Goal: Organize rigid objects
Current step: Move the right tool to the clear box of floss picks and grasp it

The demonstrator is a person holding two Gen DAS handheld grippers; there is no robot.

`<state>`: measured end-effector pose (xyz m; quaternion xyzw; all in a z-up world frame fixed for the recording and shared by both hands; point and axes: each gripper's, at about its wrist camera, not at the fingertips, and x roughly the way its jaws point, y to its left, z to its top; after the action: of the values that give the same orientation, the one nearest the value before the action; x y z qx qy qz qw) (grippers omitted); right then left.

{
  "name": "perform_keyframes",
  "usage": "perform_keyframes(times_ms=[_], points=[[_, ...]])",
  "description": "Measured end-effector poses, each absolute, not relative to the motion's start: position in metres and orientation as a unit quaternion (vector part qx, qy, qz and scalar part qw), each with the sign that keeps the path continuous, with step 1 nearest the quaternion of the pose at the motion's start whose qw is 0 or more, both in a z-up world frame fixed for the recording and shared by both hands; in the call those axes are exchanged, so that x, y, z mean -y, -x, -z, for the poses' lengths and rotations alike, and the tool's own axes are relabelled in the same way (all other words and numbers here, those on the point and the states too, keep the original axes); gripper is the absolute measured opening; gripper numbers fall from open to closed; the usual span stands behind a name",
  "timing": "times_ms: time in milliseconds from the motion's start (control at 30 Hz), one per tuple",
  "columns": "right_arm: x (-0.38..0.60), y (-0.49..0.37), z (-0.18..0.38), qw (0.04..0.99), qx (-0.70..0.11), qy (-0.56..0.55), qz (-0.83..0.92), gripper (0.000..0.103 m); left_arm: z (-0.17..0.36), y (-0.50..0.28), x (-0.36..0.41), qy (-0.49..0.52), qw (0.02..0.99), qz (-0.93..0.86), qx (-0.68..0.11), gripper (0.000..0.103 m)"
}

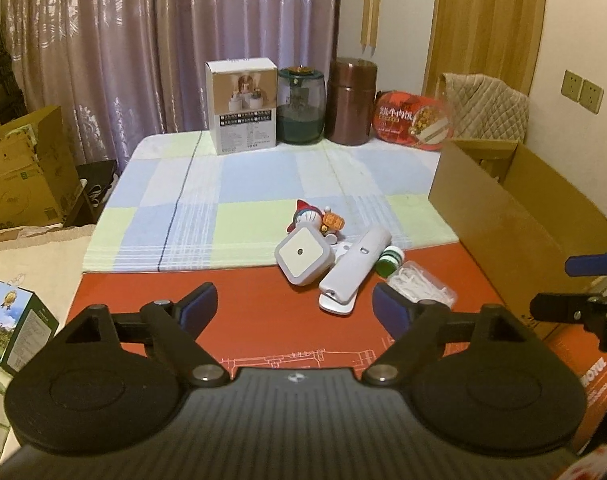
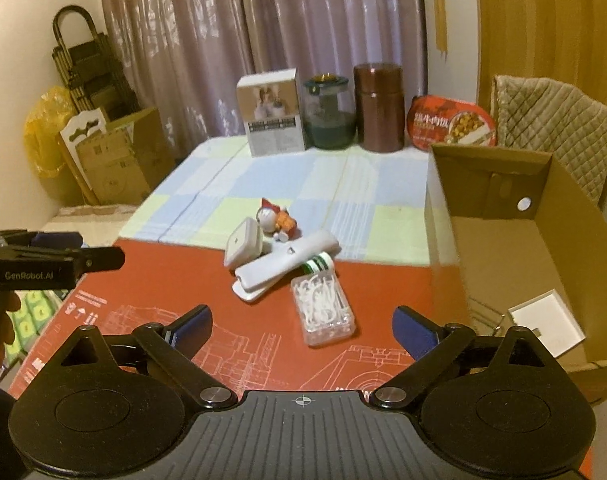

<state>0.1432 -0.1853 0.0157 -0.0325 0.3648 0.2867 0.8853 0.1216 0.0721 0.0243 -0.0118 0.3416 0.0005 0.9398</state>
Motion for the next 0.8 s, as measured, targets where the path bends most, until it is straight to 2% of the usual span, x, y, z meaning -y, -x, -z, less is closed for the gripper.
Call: perform_keyframes(times_ms=[533, 800], points=[[0.155, -0.213, 0.067, 0.859, -0.416, 0.062, -0.292, 0.094, 0.058, -0.193, -0.074, -0.011, 0.923, 0.052, -0.382, 0.082], [0.143, -0.244, 0.092, 0.846, -0.431, 0.075, -0.304, 0.092, 0.078, -0.221, -0.068, -0.033, 0.915, 0.083, -0.394, 0.079]])
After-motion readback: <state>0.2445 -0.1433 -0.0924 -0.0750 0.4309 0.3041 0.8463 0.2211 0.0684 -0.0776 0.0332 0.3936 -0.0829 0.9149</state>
